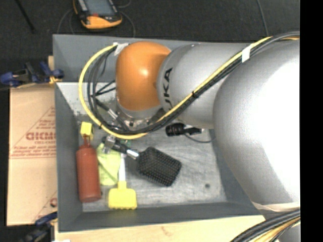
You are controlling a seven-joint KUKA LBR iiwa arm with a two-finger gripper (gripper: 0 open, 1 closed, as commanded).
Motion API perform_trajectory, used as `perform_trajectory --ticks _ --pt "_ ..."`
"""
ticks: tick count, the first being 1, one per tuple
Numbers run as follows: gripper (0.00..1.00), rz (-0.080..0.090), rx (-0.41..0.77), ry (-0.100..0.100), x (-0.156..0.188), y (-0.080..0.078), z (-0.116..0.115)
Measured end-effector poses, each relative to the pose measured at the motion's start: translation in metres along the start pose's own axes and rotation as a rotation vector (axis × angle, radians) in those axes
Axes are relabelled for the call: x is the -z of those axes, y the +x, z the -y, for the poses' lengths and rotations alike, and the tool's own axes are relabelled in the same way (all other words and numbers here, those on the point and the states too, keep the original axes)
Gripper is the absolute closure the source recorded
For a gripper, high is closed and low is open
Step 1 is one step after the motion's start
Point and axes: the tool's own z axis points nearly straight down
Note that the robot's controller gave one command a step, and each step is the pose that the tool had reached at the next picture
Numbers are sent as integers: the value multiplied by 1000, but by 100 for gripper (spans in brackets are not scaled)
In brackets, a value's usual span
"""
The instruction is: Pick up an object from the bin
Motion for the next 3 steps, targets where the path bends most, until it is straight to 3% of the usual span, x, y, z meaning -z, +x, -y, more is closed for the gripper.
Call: perform_trajectory --ticks 1,2,3 --pt "100 13 0 -7 17 -5 5" --pt "100 5 115 -2 -5 -1 46" --pt "100 7 123 0 -9 -3 33"
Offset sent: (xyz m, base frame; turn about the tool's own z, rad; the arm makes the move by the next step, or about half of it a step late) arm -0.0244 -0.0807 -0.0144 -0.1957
